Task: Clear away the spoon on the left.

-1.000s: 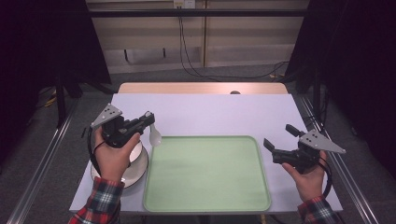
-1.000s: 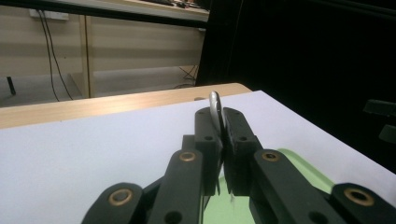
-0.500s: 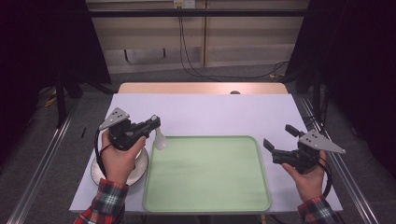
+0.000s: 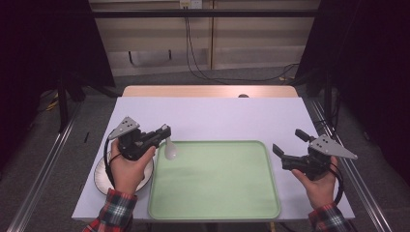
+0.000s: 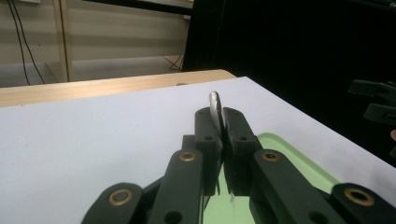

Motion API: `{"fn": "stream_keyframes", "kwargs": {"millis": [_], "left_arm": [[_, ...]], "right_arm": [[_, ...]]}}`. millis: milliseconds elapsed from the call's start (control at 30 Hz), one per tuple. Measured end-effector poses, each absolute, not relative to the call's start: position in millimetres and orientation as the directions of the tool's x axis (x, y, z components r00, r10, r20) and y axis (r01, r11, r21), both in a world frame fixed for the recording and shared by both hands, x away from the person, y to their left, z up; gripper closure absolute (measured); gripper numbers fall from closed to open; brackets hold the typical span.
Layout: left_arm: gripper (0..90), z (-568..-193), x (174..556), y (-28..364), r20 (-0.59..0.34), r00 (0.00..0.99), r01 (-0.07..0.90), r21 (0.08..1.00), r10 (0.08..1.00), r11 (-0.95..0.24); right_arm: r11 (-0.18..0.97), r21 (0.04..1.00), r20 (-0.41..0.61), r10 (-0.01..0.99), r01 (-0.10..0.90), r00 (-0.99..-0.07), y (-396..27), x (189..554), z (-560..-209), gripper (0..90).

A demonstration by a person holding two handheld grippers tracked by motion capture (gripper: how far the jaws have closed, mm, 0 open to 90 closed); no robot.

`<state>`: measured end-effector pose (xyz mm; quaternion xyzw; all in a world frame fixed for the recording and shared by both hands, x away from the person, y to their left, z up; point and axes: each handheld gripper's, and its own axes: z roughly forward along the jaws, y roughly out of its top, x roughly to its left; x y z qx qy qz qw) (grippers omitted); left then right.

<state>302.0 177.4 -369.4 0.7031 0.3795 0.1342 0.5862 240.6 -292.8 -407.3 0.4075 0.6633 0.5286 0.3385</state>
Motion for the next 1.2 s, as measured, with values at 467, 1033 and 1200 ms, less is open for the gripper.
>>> {"fn": "stream_keyframes", "kwargs": {"millis": [467,1033,1200], "left_arm": [[85.6,-379,295,169,-0.266,0.693,0.386,0.922,0.67,-0.033],[85.5,-392,287,160,-0.283,0.714,0.404,0.914,0.64,-0.047],[85.5,-397,285,157,-0.296,0.725,0.416,0.908,0.623,-0.053]], "right_arm": [[0.112,0.977,-0.02,0.898,0.183,-0.44,-292,241,-408,5.5],[0.119,0.976,-0.024,0.892,0.183,-0.452,-291,241,-408,5.5],[0.121,0.975,-0.025,0.892,0.185,-0.451,-291,241,-408,5.5]]}}
